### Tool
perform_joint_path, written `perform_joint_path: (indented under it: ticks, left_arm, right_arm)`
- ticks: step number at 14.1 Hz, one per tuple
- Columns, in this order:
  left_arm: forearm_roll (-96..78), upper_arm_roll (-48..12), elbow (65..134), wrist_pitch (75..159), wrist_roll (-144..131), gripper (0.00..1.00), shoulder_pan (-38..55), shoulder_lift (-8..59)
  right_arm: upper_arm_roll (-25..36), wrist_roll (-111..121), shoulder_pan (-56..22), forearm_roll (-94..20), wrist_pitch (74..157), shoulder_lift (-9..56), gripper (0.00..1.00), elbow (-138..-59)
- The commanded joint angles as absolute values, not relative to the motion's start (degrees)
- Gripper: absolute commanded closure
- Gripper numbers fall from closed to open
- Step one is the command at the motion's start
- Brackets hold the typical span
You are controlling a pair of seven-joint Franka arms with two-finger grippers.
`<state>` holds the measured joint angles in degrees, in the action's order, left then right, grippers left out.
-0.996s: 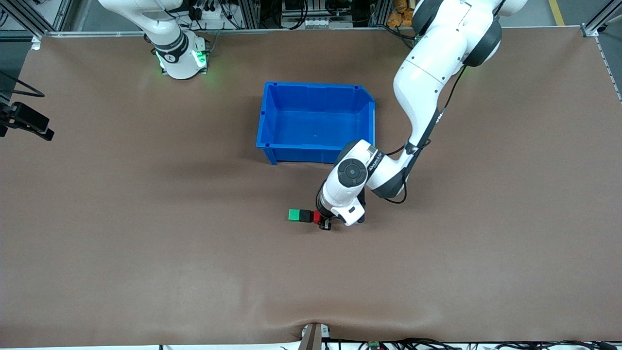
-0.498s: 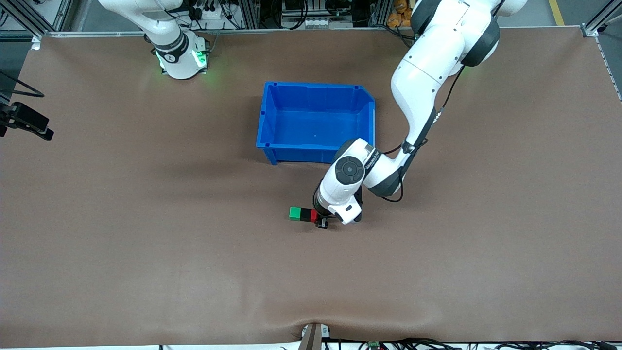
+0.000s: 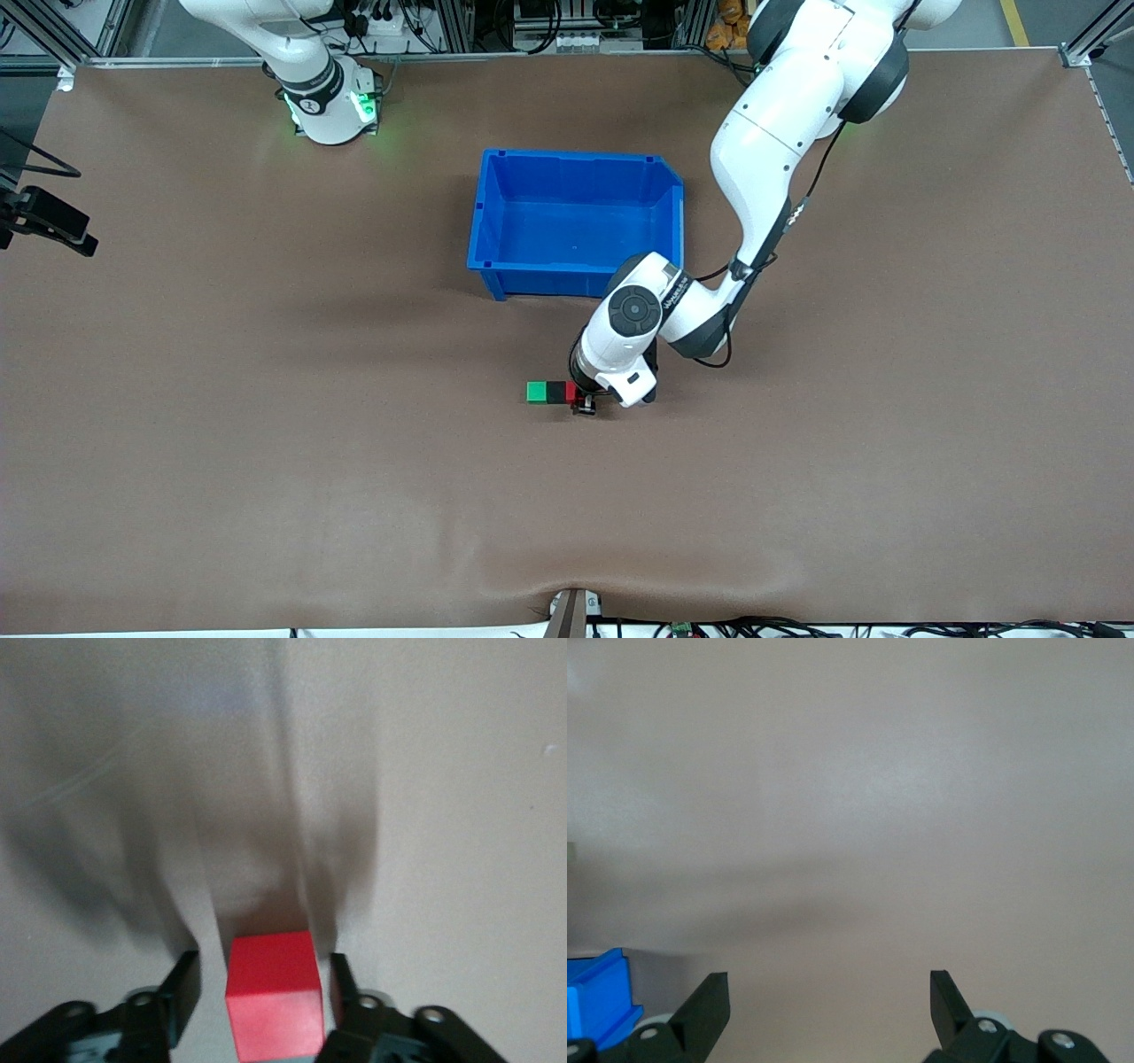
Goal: Attach green and red cubes to black cube
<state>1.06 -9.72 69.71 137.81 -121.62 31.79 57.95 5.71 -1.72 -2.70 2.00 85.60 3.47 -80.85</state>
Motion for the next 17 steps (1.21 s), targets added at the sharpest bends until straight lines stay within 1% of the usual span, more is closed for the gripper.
perform_joint_path:
  ticks: [1, 4, 8, 10, 13, 15, 17]
  left_arm:
    - [0.35, -9.4, 69.52, 130.2, -121.99, 0.0, 31.56, 53.45]
    - [0.7, -9.32, 69.52, 123.51, -118.41, 0.0, 29.72, 47.4]
    - [0.88, -8.88, 69.96, 114.63, -103.49, 0.0, 26.73, 37.81]
    - [0.97, -8.7, 70.05, 112.69, -98.55, 0.0, 24.71, 35.17]
    - [0.88, -8.88, 70.31, 105.93, -85.3, 0.0, 20.06, 29.11]
    - [0.88, -8.88, 70.31, 101.62, -77.56, 0.0, 17.5, 26.29]
    - [0.88, -8.88, 70.31, 99.59, -68.86, 0.0, 15.13, 23.83]
  right_arm:
    - [5.62, -1.49, -2.81, 2.9, 84.81, 4.04, 0.0, -79.54]
    - [5.62, -1.49, -2.73, 2.9, 84.9, 4.04, 0.0, -79.54]
    - [5.62, -1.49, -2.9, 2.9, 84.82, 4.04, 0.0, -79.54]
    - [5.62, -1.49, -2.9, 2.9, 84.81, 4.04, 0.0, -79.54]
    - [5.62, -1.49, -2.81, 2.9, 84.9, 4.04, 0.0, -79.54]
    - [5.62, -1.49, -2.81, 2.9, 84.9, 4.04, 0.0, -79.54]
    - [5.62, -1.49, -2.81, 2.9, 84.9, 4.04, 0.0, -79.54]
